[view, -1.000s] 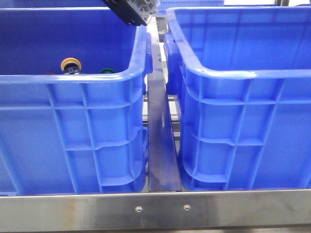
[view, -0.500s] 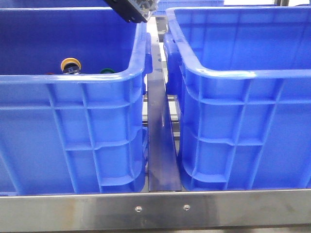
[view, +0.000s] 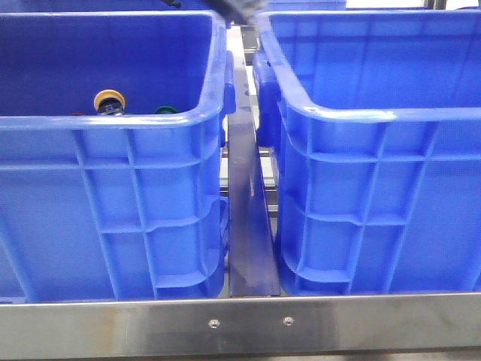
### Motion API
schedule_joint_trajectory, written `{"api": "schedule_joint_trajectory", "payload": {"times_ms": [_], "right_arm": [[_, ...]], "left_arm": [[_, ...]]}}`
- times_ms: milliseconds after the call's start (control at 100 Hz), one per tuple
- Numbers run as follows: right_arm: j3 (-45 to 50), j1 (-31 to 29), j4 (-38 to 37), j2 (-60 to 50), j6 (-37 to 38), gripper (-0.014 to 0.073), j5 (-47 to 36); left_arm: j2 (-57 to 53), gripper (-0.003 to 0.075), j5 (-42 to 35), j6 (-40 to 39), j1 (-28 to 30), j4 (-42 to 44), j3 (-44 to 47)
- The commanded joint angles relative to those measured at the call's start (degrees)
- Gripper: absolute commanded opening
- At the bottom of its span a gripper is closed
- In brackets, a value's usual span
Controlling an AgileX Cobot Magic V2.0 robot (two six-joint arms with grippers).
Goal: Pick red and yellow buttons and place in box
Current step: 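Grasp the red button's cap with the right gripper and release left, then lower the red button into the empty crate and open the right gripper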
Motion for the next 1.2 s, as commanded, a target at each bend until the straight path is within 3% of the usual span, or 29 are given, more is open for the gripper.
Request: {"api": "schedule_joint_trajectory", "payload": {"times_ms": [0, 180, 490, 990, 1190], "right_arm": [[-2.2, -1.25, 1.63, -2.99, -5.45, 0.014, -5.25], [0.91, -1.34, -2.65, -5.71, -16.03, 0.014, -20.39], [10.22, -1.29, -2.81, -2.35, -18.13, 0.014, -45.48], [3.92, -1.29, -5.69, 16.45, -18.13, 0.014, -63.05], [0.99, -1.29, -5.69, 21.3, -18.13, 0.014, -62.81]], "left_arm": [[-1.51, 0.0619, -3.46, -0.3, -0.43, -0.73, -1.68], [-1.51, 0.0619, -3.46, -0.3, -0.43, -0.73, -1.68], [-1.51, 0.0619, -3.33, -0.3, -0.43, -0.73, -1.68], [-1.51, 0.0619, -3.33, -0.3, -0.43, -0.86, -1.68], [-1.51, 0.0619, -3.33, -0.3, -0.43, -0.86, -1.68]]}}
